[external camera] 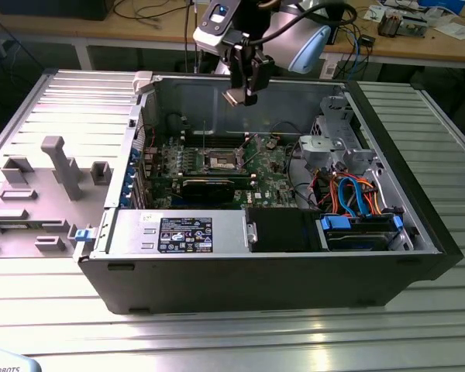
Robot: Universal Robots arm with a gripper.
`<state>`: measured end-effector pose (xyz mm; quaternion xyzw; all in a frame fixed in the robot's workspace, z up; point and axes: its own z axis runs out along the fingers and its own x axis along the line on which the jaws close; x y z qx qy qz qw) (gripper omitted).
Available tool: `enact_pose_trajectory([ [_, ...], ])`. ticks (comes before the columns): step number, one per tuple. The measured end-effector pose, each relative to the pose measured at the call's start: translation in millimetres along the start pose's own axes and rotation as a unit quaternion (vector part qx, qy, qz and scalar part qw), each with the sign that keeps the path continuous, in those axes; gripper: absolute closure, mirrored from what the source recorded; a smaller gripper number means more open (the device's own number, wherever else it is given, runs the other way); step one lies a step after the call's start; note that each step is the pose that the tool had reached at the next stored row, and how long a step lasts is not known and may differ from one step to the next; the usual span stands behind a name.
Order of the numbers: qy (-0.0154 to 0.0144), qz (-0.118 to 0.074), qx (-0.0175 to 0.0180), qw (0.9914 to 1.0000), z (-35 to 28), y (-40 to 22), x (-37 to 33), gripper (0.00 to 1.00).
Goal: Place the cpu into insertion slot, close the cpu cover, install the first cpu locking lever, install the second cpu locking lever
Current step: 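Place the cpu into insertion slot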
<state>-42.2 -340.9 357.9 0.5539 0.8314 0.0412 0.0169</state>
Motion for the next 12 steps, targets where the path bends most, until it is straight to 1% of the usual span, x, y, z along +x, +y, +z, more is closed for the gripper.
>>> enact_pose_trajectory([
  [2, -0.0011, 0.014, -0.0003, 0.99991, 0.8, -0.1, 0.0, 0.46],
  [3, -0.0020, 0.024, -0.0005, 0.99972, 1.3, -0.1, 0.0, 0.46],
  [6, -0.0028, 0.036, -0.0005, 0.99933, 1.8, -1.5, 0.6, 0.46],
  [8, -0.0033, 0.045, 0.0005, 0.99897, 2.5, -1.9, 0.6, 0.46],
  [12, -0.0036, 0.068, 0.0046, 0.99765, 4.9, -2.3, 0.7, 0.46],
])
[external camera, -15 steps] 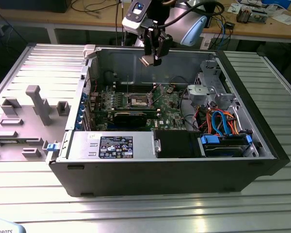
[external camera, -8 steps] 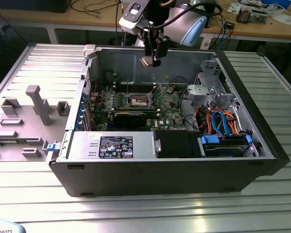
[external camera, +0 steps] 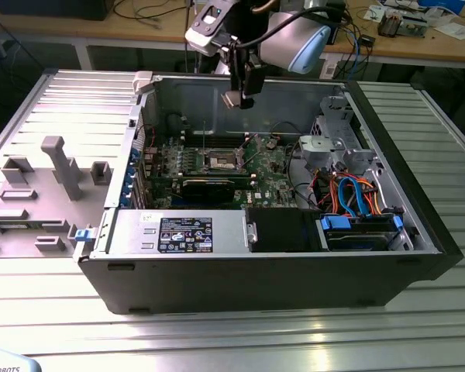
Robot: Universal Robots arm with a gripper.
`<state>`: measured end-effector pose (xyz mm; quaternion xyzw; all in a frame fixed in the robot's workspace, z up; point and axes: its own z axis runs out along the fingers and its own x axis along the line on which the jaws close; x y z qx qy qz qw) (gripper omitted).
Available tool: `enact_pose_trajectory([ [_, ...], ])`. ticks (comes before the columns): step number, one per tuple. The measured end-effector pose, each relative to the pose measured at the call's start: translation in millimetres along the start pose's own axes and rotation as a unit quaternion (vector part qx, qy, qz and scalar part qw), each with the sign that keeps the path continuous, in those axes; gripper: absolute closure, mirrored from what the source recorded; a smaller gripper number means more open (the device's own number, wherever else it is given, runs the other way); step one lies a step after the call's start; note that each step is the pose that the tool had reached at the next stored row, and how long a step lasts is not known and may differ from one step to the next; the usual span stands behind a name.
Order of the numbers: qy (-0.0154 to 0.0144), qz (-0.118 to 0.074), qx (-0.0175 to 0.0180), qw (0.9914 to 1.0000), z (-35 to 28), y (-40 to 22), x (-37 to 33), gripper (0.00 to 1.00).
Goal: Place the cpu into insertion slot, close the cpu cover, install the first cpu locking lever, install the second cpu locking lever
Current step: 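Place the cpu into insertion slot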
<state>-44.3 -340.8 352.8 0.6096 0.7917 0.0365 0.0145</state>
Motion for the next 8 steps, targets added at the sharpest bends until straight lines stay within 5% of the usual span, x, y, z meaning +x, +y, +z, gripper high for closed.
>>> enact_pose_trajectory([
  [3, -0.0003, 0.031, 0.0070, 0.99948, 4.5, -0.3, 0.0, 0.46],
  [8, -0.0010, 0.062, 0.0127, 0.99797, 7.5, -1.1, 0.0, 0.46],
])
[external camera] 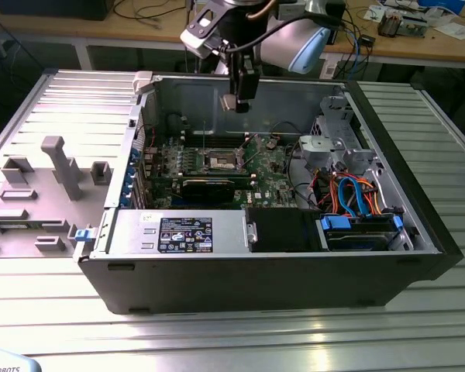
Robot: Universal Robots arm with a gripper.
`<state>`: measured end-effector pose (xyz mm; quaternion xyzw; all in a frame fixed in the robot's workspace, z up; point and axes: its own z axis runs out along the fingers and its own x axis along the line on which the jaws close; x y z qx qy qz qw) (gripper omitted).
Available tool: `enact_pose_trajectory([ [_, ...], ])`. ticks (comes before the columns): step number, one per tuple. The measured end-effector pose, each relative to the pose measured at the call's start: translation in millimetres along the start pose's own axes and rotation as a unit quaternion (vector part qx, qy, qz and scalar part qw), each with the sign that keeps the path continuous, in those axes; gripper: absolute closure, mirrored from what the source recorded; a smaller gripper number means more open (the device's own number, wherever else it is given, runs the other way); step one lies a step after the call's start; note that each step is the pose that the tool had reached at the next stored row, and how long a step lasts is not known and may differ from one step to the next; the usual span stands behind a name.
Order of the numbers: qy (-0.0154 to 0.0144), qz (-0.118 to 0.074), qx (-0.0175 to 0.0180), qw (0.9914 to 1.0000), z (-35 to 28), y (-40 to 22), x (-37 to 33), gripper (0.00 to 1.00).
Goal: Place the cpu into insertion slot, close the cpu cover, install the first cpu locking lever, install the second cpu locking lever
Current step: 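Place the cpu into insertion slot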
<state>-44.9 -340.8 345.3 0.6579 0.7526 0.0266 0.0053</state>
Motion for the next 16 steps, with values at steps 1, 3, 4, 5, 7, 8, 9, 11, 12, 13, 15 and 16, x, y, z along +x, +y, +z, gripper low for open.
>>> enact_pose_trajectory([
  [1, 0.0000, 0.001, 0.0005, 1.00000, 0.0, -0.4, 0.0, 0.46],
  [3, 0.0005, 0.006, 0.0037, 0.99998, 1.4, -0.8, 0.1, 0.46],
  [4, 0.0005, 0.007, 0.0050, 0.99996, 2.2, -1.2, 0.1, 0.46],
  [5, 0.0006, 0.009, 0.0063, 0.99994, 3.2, -1.6, 0.1, 0.46],
  [7, 0.0007, 0.017, 0.0104, 0.99980, 5.9, -1.9, 0.1, 0.46],
  [8, 0.0006, 0.022, 0.0116, 0.99969, 7.3, -2.0, 0.2, 0.46],
  [9, 0.0003, 0.026, 0.0120, 0.99958, 8.8, -2.1, 0.2, 0.46],
  [11, -0.0001, 0.037, 0.0123, 0.99924, 12.5, -2.4, 0.1, 0.46],
  [12, -0.0002, 0.041, 0.0124, 0.99910, 13.6, -2.7, 0.1, 0.46],
  [13, -0.0003, 0.045, 0.0127, 0.99893, 14.8, -2.9, 0.1, 0.46],
  [15, -0.0004, 0.050, 0.0142, 0.99863, 15.6, -3.2, 0.1, 0.46],
  [16, -0.0001, 0.052, 0.0147, 0.99853, 15.8, -3.3, 0.1, 0.46],
])
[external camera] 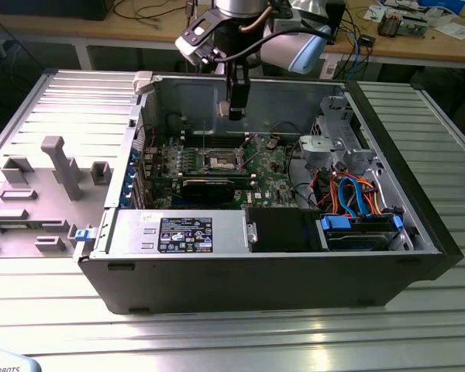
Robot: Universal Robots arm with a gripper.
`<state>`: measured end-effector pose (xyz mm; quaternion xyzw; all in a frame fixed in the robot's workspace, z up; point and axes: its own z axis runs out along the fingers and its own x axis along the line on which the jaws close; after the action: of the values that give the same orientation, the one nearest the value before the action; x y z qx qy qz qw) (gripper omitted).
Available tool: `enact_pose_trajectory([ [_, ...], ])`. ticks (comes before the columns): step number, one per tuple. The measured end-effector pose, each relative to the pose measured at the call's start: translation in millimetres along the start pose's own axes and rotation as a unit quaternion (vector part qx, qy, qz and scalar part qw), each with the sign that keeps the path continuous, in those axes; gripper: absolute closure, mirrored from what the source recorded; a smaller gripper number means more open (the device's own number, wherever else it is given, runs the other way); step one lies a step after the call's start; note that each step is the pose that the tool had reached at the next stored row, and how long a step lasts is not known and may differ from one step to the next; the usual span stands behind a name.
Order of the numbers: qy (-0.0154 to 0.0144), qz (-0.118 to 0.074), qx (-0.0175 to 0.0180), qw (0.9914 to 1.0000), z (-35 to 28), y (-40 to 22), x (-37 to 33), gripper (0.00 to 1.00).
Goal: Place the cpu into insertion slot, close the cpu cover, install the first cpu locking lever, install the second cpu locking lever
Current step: 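Place the cpu into insertion slot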
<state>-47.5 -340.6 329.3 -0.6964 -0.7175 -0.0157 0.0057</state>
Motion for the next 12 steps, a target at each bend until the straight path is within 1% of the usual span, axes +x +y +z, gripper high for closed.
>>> enact_pose_trajectory([
  [2, 0.0003, 0.001, 0.0011, 1.00000, 0.2, 0.0, 0.0, 0.46],
  [12, 0.0003, 0.002, 0.0013, 1.00000, 0.4, 0.0, 0.0, 0.46],
])
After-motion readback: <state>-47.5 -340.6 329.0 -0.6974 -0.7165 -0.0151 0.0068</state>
